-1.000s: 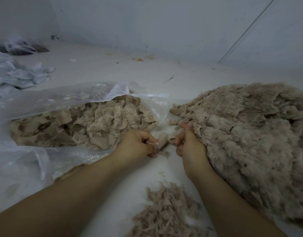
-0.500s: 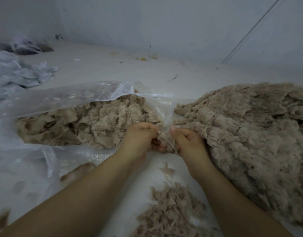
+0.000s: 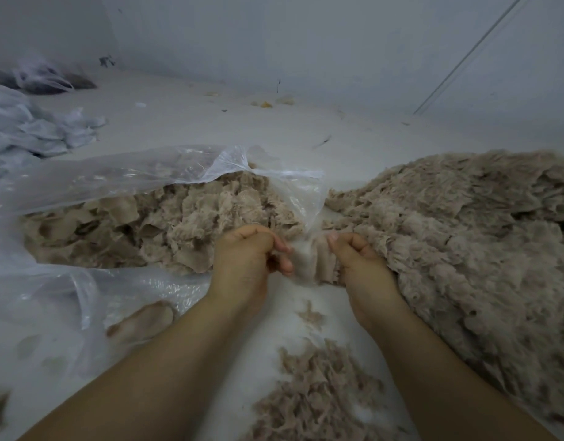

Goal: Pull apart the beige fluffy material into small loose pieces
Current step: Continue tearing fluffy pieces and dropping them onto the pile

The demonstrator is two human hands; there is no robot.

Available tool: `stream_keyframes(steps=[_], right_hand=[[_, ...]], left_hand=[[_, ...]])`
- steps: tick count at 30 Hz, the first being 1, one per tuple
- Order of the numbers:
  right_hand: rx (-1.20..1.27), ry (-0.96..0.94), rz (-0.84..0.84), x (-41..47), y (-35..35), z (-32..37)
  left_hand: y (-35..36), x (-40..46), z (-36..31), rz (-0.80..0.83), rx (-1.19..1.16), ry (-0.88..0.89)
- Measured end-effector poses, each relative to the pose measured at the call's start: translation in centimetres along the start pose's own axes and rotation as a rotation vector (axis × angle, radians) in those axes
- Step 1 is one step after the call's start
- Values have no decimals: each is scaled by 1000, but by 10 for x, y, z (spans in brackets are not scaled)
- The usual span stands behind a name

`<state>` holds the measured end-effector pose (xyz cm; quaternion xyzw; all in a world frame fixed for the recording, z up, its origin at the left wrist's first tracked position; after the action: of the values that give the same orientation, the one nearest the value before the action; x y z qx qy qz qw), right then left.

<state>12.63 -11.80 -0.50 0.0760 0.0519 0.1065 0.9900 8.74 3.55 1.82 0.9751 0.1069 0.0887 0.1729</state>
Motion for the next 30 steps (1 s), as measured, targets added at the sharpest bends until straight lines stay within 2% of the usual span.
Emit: stream_keyframes(steps=[2,5,6,7,8,12,14,15,17,21,25,27,30], right_hand=[[26,17,-9,0,0,-2],[47,41,-3,0,1,-2],[51,42,0,-1,2,-1],[51,37,-1,-1,1,-1],[44,29,-1,0,1,0],[10,12,15,-1,2,0],[2,18,14,-2,3,1],[6,15,18,-2,3,2],[39,9,38,-3,4,4],[64,4,7,-4,1,4],[26,-2,-39,-3,-1,2],[23,-8,-22,-1,0,2],[-8,-57,83,-2,5,5]], left_hand=[[5,-4,-4,196,149,-53],[19,-22,0,735,445,-270],[20,-27,-2,868,502,-303],[21,-29,-3,917,515,-296],[20,-27,-6,878,501,-266],[6,-10,-9,328,475,-50],[4,-8,-3,172,516,-15],[7,-9,2,176,520,-65],[15,-11,13,289,484,-185],[19,-14,18,450,372,-263],[15,-23,19,607,529,-353],[14,-23,16,568,549,-313],[11,-16,6,322,483,-148]])
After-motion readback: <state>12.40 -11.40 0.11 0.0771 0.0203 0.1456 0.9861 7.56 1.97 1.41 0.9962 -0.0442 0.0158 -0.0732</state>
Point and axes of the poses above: each hand's wrist, its own x-axis towards the middle knuckle, its own y-axis out of the palm, z = x × y, the point moved 5 cm from there along x, towards the middle knuckle, and after that the axes turned 7 degrees about z, right-handed, at the moved point
